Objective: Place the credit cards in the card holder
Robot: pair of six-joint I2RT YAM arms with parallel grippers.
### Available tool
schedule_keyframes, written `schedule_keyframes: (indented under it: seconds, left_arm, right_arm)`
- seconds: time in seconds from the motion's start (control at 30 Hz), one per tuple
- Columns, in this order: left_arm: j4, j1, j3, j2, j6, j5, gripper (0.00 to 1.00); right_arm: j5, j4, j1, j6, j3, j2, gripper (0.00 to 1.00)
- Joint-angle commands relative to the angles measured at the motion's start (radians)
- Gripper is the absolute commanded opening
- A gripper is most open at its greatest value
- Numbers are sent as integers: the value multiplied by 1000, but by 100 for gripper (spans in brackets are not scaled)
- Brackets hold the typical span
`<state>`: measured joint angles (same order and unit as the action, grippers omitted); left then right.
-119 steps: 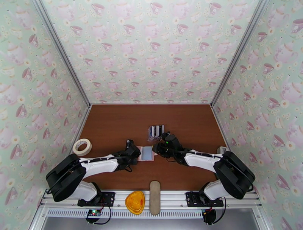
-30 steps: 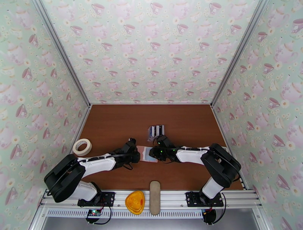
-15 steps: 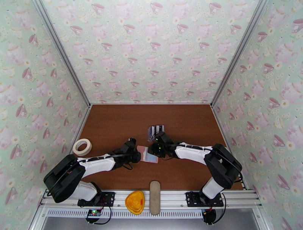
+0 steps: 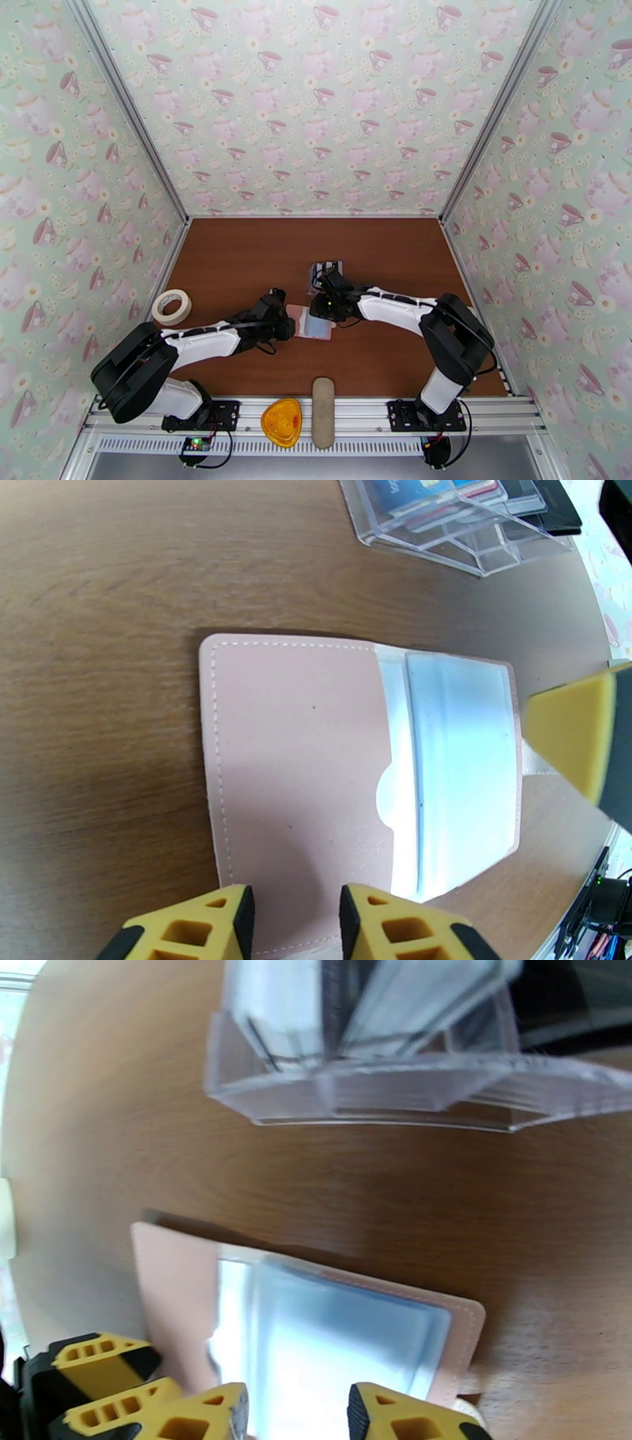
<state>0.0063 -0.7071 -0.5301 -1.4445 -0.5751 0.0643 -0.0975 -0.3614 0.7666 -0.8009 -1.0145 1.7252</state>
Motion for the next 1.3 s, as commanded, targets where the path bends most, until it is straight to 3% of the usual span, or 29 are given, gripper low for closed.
schedule_keyframes:
  seconds: [0.0, 0.87, 1.27]
  left_arm:
    - [-33, 3, 10, -1, 7, 40, 37]
    - [-49, 2, -5, -16, 15, 38, 38]
    - [15, 4, 16, -30, -1, 90, 39]
  right_arm:
    - [33, -34, -1, 27, -30, 20, 39]
    - [47, -27, -24, 63, -54, 79, 38]
    - [24, 15, 13, 30, -17, 88, 38]
